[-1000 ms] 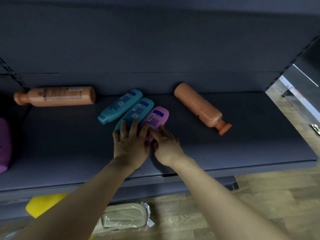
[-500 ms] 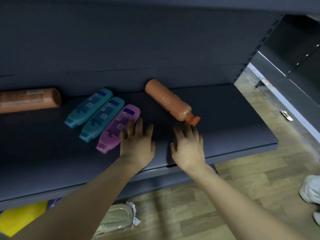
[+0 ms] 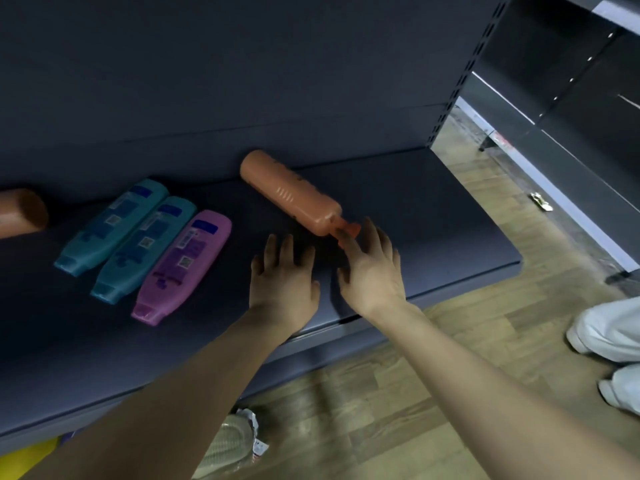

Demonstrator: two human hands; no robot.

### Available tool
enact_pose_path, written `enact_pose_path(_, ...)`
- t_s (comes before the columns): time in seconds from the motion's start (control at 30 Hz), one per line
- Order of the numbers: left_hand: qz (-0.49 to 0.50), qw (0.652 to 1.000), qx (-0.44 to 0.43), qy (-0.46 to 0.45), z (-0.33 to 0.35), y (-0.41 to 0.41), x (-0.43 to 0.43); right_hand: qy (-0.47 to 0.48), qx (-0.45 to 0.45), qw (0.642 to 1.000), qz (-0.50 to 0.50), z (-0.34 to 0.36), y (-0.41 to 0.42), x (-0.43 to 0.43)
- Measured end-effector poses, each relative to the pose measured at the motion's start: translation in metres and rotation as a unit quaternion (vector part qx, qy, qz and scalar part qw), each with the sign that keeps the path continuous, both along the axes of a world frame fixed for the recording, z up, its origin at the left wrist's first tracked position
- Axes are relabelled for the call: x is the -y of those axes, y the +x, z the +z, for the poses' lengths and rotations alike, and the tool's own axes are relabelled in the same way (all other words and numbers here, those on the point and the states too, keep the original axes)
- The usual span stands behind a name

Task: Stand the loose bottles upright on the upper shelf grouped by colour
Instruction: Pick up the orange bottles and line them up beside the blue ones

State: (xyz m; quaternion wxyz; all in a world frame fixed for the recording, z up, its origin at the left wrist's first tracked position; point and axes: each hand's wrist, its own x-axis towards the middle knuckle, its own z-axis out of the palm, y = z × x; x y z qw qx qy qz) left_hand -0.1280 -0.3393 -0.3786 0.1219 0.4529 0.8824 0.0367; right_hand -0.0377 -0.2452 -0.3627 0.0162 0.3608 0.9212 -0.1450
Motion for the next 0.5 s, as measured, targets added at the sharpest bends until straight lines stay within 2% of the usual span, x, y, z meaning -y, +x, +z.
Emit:
enact_pose_path(0.23,-0.002,1.0,0.017,0.01,-0.003,0.0,-0.012,-0.023,0.041,0.999,0.015,-0.005,-0.02,-0.011)
enact_pose_path(0.43,-0.004,1.0,0.025,0.015,-0.002,-0.003,-0.011,0.002,0.035,0.998,0.052,-0.01,-0.019,-0.012)
enact_pose_path(0.5,-0.004,0.999,0.027,0.018,-0.002,-0.003,-0.009,-0.028,-0.004,0.999,0.043,-0.019,-0.017,-0.01)
